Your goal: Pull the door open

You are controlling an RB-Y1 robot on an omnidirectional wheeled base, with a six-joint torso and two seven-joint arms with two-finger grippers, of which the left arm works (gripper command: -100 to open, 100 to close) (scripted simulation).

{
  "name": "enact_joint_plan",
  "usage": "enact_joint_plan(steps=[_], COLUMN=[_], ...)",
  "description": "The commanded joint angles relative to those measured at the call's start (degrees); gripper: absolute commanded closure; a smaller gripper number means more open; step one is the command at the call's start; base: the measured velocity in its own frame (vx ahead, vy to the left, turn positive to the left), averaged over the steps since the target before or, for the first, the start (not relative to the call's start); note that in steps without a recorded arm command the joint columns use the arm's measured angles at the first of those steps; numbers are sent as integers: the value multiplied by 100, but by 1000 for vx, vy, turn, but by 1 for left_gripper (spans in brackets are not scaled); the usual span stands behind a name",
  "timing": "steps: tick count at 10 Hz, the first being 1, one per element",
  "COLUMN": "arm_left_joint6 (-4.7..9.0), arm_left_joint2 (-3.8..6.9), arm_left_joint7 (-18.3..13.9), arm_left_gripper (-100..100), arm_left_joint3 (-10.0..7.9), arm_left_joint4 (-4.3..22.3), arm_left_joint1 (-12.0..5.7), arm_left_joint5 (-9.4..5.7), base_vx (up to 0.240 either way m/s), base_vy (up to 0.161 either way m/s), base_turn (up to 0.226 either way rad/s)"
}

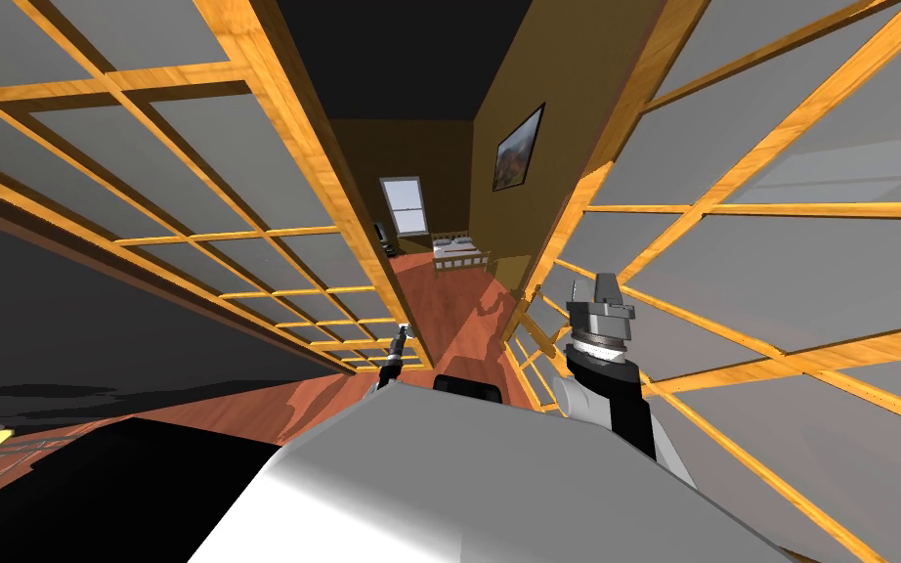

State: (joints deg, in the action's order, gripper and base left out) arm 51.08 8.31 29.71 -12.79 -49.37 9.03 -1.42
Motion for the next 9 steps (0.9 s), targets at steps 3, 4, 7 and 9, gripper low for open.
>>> enact_joint_plan(steps=[3, 4, 7, 9], arm_left_joint6=[-32, -32, -27, -25], arm_left_joint2=[-83, -83, -82, -81], arm_left_joint7=[-509, -525, -971, -1225], arm_left_gripper=[100, 100, 100, 100], arm_left_joint3=[241, 241, 381, 451], arm_left_joint4=[-97, -97, -123, -136], arm_left_joint1=[-9, -9, -10, -11], arm_left_joint5=[-206, -206, -446, -568], base_vx=[-48, -37, -50, -48], base_vy=[7, 18, 18, 12], base_turn=[-34, -25, -36, -30])
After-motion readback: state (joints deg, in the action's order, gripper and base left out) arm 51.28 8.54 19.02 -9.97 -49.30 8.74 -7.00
